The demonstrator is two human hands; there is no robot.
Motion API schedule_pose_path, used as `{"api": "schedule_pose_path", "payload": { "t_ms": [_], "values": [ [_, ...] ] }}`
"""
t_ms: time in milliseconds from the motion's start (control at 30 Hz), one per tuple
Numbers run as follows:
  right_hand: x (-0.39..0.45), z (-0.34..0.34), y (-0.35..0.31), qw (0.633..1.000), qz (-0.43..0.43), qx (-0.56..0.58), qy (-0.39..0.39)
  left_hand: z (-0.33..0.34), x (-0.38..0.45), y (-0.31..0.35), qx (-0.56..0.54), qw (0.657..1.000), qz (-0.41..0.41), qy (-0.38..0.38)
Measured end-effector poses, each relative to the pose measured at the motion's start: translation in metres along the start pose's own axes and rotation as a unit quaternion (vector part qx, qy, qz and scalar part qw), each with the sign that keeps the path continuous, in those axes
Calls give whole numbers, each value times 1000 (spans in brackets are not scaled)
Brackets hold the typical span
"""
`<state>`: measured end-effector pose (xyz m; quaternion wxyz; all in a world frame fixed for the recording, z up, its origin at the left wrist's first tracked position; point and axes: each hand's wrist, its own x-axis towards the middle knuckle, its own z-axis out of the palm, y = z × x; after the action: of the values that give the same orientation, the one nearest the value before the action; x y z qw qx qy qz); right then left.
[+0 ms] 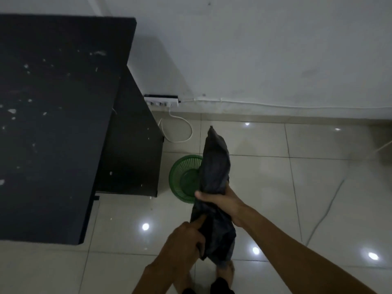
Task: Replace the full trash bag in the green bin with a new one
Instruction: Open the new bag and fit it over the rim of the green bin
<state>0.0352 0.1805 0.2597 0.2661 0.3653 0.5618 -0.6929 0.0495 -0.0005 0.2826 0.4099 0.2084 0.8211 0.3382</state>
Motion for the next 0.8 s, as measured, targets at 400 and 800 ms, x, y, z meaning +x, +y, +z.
{"api": "schedule_pose_path", "payload": {
  "t_ms": [400, 800],
  "values": [
    [153, 0, 62, 883, -117, -455, -23, 48, 67, -116, -66, 995, -56, 55],
    [305, -31, 94, 898, 24, -439, -1, 43, 205, -211, -160, 945, -174, 227]
  ]
}}
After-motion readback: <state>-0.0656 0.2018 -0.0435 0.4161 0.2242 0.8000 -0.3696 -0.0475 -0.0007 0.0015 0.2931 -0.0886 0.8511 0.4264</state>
